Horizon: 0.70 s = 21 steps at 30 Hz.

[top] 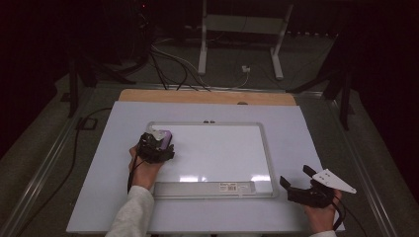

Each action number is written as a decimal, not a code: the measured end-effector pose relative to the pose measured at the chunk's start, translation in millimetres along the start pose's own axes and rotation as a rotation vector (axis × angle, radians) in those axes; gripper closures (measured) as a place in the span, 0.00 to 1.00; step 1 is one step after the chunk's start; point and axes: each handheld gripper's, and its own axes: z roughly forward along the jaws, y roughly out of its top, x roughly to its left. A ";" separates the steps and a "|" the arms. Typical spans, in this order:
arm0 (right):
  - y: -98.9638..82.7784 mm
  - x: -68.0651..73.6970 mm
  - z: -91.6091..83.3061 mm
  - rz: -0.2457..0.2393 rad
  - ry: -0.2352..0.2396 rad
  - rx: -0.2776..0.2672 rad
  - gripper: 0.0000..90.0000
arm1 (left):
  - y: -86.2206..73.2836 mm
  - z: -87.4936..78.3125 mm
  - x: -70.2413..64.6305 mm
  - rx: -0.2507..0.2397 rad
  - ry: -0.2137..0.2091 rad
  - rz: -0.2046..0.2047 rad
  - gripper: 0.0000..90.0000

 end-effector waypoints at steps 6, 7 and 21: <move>0.0 -0.2 0.2 0.000 0.000 0.001 0.01 | -0.7 -0.1 8.0 0.011 0.014 -0.030 0.38; -0.1 -0.2 0.3 0.001 0.000 0.001 0.01 | -0.9 0.1 8.7 0.011 0.015 -0.034 0.39; 0.0 -0.1 0.5 0.000 0.000 0.002 0.01 | -5.0 -1.7 22.8 0.000 0.052 -0.158 0.70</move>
